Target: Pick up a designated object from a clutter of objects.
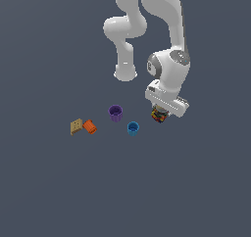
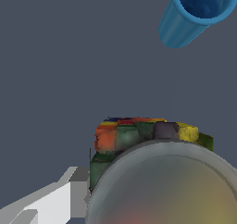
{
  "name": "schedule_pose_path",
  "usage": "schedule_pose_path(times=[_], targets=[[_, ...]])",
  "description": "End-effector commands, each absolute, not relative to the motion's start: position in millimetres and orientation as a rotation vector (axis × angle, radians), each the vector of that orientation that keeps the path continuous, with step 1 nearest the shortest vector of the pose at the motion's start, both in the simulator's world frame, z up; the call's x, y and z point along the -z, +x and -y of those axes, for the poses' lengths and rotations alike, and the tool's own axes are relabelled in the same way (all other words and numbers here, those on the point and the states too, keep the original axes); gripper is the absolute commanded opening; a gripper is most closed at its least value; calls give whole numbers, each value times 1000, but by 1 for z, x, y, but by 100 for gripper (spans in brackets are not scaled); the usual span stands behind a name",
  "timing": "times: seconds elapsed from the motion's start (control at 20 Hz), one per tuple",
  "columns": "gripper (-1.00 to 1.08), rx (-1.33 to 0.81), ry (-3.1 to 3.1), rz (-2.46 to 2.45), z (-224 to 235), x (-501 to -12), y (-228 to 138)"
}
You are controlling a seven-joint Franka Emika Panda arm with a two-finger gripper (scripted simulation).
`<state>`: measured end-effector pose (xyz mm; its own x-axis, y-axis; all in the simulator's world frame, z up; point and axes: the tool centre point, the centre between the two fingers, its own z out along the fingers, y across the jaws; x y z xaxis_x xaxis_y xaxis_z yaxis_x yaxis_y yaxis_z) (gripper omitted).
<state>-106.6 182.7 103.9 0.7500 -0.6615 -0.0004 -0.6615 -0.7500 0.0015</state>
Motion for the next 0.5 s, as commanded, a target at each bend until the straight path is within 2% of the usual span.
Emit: schedule_pose_path(times=[0.0, 0.45], targets=[[-100, -2, 2940, 1112, -169, -120, -108], [-100, 2, 2944, 1113, -109, -182, -117]])
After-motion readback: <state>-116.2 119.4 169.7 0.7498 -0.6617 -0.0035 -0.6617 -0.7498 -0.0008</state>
